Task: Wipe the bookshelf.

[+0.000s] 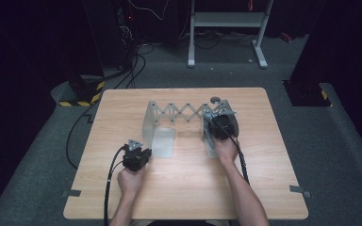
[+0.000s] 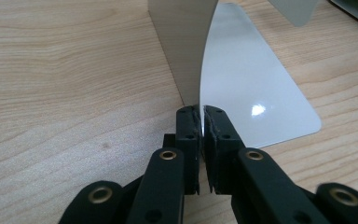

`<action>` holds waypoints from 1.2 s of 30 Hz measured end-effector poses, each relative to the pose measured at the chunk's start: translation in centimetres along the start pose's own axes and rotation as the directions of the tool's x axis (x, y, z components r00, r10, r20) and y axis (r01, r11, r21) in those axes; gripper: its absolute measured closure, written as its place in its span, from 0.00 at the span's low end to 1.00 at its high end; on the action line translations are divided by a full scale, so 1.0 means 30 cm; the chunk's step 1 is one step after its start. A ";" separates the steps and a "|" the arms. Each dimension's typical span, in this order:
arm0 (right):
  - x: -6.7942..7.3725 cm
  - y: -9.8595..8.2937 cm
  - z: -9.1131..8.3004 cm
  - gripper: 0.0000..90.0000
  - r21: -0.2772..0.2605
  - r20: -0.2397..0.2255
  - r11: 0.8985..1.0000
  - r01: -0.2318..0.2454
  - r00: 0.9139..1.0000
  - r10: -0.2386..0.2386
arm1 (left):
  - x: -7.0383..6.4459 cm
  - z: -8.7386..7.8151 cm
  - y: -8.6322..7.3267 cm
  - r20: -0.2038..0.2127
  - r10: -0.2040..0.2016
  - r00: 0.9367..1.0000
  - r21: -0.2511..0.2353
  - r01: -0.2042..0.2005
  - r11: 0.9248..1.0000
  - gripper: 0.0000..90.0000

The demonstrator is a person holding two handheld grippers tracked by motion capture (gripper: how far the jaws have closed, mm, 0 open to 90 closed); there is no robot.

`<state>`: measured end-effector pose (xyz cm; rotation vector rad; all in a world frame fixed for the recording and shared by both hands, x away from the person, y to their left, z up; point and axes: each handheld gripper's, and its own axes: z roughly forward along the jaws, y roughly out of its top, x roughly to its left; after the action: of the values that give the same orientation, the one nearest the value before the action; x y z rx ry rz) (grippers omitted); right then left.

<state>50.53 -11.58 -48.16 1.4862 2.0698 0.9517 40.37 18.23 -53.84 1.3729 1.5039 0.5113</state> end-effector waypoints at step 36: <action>-0.041 -0.016 0.008 0.91 0.025 0.091 0.999 0.024 0.995 -0.026 | 0.000 0.000 0.001 0.004 -0.008 1.000 0.001 0.008 1.000 0.94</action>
<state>50.78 -12.76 -48.74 1.4847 2.0365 0.8361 40.38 18.24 -53.83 1.3678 1.5053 0.5025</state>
